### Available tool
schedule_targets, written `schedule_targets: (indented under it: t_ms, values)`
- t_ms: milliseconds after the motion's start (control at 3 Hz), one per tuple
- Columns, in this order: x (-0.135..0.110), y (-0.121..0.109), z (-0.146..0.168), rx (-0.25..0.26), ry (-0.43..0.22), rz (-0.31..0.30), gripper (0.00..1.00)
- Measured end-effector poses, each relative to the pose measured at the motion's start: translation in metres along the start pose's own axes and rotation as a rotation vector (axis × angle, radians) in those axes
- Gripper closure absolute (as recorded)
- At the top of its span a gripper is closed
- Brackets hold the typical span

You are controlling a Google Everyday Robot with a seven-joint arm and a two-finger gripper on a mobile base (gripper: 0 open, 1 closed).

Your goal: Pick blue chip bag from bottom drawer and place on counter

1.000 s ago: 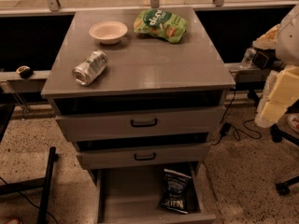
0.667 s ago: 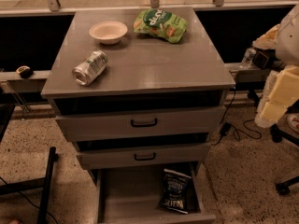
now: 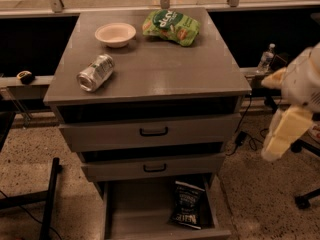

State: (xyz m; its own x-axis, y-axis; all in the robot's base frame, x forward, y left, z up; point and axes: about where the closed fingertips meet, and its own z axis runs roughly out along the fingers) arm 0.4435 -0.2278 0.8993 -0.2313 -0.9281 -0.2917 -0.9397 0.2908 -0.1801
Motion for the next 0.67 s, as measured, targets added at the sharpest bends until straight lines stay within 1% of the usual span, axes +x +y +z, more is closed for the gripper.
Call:
schedule_targets:
  t_ms: [333,667]
  values:
    - [0.041,0.021,0.061,-0.035,-0.082,0.019,0.0]
    - [0.046,0.032,0.083,-0.035,-0.051,-0.061,0.0]
